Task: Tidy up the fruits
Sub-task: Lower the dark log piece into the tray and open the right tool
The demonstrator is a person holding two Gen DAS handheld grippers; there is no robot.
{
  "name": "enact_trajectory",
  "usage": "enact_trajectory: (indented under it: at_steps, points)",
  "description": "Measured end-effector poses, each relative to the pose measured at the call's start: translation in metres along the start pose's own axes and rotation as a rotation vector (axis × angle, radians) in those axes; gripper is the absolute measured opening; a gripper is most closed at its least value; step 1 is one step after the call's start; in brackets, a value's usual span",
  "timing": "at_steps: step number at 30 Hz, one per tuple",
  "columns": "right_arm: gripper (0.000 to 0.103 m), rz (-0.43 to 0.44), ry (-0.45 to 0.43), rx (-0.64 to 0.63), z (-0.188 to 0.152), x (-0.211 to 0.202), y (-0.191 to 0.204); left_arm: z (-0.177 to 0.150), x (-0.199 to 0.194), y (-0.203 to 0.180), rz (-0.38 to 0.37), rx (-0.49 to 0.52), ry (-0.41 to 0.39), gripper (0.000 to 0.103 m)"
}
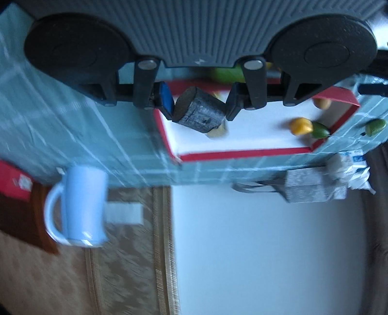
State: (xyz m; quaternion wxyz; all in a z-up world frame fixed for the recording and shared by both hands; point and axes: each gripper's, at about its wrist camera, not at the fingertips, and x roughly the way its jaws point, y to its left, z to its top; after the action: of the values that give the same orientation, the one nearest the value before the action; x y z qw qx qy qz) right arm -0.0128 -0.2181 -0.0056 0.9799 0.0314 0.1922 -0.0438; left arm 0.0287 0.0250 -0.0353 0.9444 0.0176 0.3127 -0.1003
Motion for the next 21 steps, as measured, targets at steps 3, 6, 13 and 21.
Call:
enact_trajectory:
  at_steps: [3,6,13,21]
  points:
    - [0.043,0.022,0.021,-0.053,0.018,0.021,0.021,-0.001,0.001,0.000,0.017,0.007,-0.001,0.085]
    - [0.043,0.054,0.088,-0.079,0.031,0.051,0.038,-0.002,0.001,-0.003,0.030,0.026,-0.002,0.085]
    - [0.043,0.055,0.234,-0.166,0.033,0.110,0.076,-0.002,0.002,-0.007,0.024,0.029,0.002,0.088]
    - [0.050,0.027,0.300,-0.214,0.027,0.133,0.095,-0.001,0.002,-0.005,0.016,0.026,0.006,0.090]
